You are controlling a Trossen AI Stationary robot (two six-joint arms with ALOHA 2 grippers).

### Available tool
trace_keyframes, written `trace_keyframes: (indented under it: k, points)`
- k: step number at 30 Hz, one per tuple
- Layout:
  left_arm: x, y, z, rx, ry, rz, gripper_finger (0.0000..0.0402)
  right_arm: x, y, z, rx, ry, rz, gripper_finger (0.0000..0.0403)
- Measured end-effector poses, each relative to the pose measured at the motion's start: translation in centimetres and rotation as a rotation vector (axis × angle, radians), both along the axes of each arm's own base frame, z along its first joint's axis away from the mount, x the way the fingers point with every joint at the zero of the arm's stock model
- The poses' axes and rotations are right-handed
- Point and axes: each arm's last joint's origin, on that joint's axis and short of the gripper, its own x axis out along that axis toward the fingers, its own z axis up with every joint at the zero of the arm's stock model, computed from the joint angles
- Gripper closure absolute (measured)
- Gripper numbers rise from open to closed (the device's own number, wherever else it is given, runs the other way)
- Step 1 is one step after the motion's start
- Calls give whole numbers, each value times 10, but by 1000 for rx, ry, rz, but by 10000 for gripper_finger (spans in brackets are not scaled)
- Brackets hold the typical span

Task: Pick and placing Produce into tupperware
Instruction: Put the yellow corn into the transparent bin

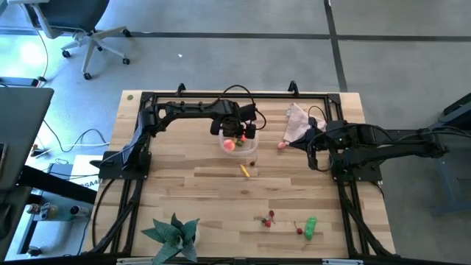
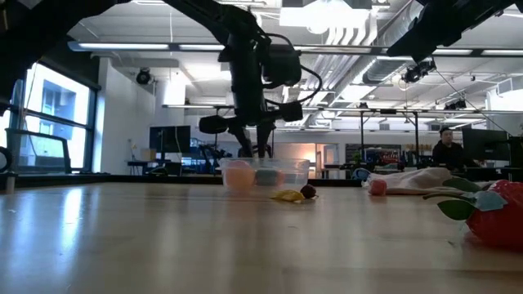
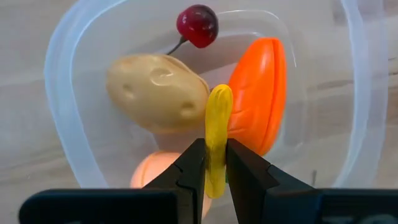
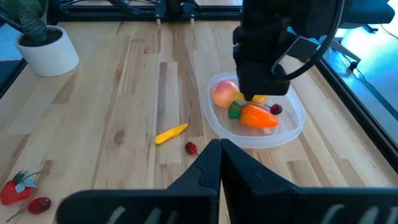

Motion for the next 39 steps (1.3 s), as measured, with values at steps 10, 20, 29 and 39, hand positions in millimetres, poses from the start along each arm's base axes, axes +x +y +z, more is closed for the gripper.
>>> trace_keyframes:
  k: [10, 20, 29, 39]
  points:
    - [2, 0, -8, -6, 12, -2, 350, 0, 0, 0, 0, 1, 0, 402]
    - [2, 0, -8, -3, 12, -2, 349, 0, 0, 0, 0, 1, 0, 402]
    - [3, 0, -8, -2, 12, -2, 292, 0, 0, 0, 0, 1, 0, 402]
    - [-4, -5, 11, -72, -22, 29, 273, 0, 0, 0, 0, 0, 0, 402]
